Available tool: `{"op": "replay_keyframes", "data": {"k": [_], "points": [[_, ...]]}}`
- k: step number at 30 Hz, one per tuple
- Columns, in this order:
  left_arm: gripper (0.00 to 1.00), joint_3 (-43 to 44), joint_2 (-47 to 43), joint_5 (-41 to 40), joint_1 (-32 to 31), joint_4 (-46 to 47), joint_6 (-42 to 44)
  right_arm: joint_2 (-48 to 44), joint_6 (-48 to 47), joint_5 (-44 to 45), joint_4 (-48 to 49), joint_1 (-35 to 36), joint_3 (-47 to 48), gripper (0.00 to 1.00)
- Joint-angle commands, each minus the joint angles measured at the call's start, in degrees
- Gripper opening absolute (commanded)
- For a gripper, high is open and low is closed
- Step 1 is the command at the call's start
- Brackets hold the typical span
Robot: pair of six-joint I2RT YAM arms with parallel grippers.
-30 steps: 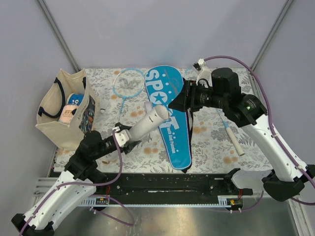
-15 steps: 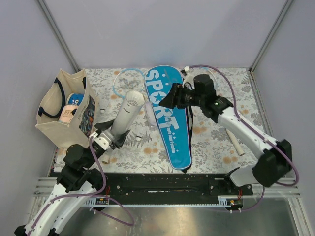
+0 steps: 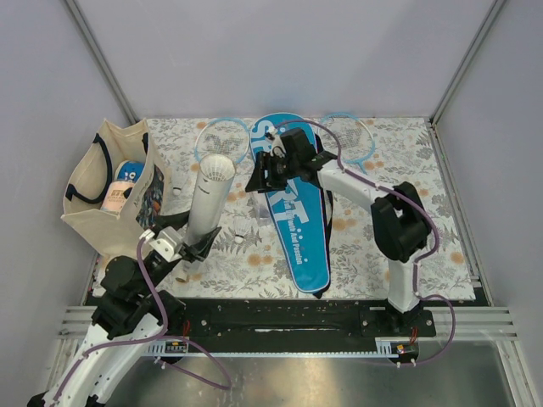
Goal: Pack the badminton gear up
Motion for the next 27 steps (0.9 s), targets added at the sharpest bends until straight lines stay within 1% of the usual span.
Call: {"op": "replay_keyframes", "data": {"k": [1,6,11,15,21,27], "points": [[0.39,1.39,-0.94,-1.33,-0.17,2.80,-1.75,5.07,-3.77,-1.03,-4.87,2.66,7.48,0.63],[0.39,0.42,-1.64,-1.59,-0.17,2.53,-2.54,9.56,-4.92,-1.21,-6.81,3.45,10.20,0.63],[0.39,-1.33,-2.87,-3.00,-0.17,2.62,-2.37,11.85,-5.53,-3.49,-7.25,5.03,11.79,0.63],[0.39,-1.87,-3.14,-3.26,-0.17,2.71,-2.54,13.87,-6.50,-3.41,-9.53,6.52,13.98,0.63],[0.39,-1.86,-3.14,-3.53,-0.17,2.62,-2.46,15.19,-6.50,-2.09,-9.80,7.23,13.90,0.62],[0.39,-2.04,-3.14,-3.61,-0.17,2.53,-2.63,16.16,-6.59,-4.28,-9.88,7.58,13.81,0.61]]}}
